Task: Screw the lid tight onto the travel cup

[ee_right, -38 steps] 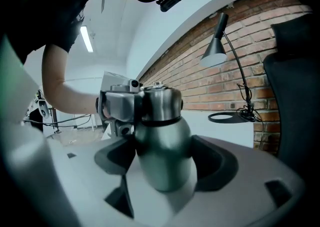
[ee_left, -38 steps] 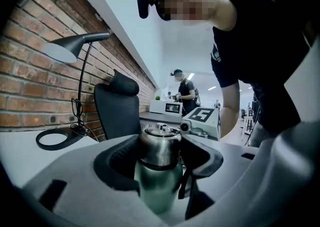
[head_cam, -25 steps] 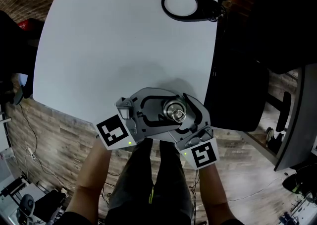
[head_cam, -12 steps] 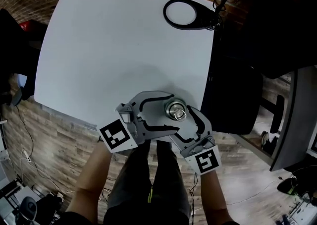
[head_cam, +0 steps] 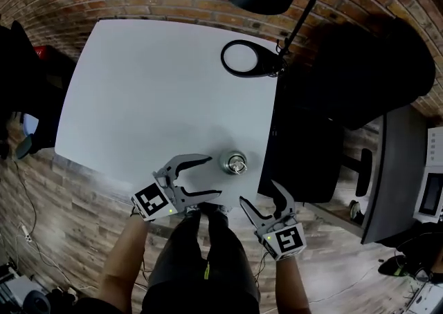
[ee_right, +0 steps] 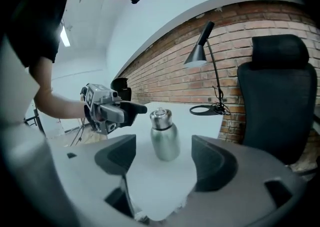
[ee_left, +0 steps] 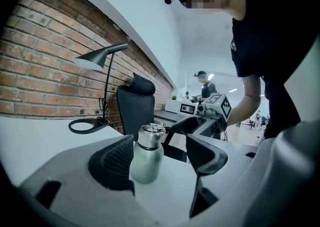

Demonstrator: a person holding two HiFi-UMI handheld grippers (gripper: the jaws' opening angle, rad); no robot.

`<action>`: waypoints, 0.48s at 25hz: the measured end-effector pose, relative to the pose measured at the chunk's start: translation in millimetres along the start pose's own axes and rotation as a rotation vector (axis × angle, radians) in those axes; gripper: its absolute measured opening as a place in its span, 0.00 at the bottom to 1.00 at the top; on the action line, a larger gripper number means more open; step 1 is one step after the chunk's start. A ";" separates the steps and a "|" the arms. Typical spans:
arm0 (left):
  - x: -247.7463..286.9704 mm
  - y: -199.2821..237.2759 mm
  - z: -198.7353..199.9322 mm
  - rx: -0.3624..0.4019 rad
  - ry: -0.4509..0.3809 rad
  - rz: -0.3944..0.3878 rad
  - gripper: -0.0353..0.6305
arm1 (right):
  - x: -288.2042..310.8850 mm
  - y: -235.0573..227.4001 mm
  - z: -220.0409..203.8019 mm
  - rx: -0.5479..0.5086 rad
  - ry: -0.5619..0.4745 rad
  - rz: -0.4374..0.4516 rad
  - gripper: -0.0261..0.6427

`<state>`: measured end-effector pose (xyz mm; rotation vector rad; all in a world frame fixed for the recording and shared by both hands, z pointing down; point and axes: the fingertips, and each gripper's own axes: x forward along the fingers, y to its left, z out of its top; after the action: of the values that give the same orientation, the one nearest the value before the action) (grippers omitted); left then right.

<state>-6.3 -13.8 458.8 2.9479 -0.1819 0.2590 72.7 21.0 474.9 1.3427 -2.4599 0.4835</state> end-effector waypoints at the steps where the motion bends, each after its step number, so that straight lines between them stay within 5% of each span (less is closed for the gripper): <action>1: -1.0 -1.4 -0.2 -0.007 -0.005 0.002 0.56 | -3.3 0.8 3.2 -0.004 0.001 -0.001 0.57; 4: -3.8 -3.8 11.9 -0.080 -0.055 0.031 0.54 | -12.2 3.0 14.7 -0.024 -0.009 -0.008 0.57; 12: -5.0 -2.2 34.2 -0.084 -0.082 0.134 0.21 | -38.1 -2.6 47.2 -0.081 -0.081 -0.061 0.55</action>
<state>-5.3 -17.5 424.3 2.8686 -0.3925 0.1446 90.1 28.1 417.2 1.4258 -2.4655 0.3178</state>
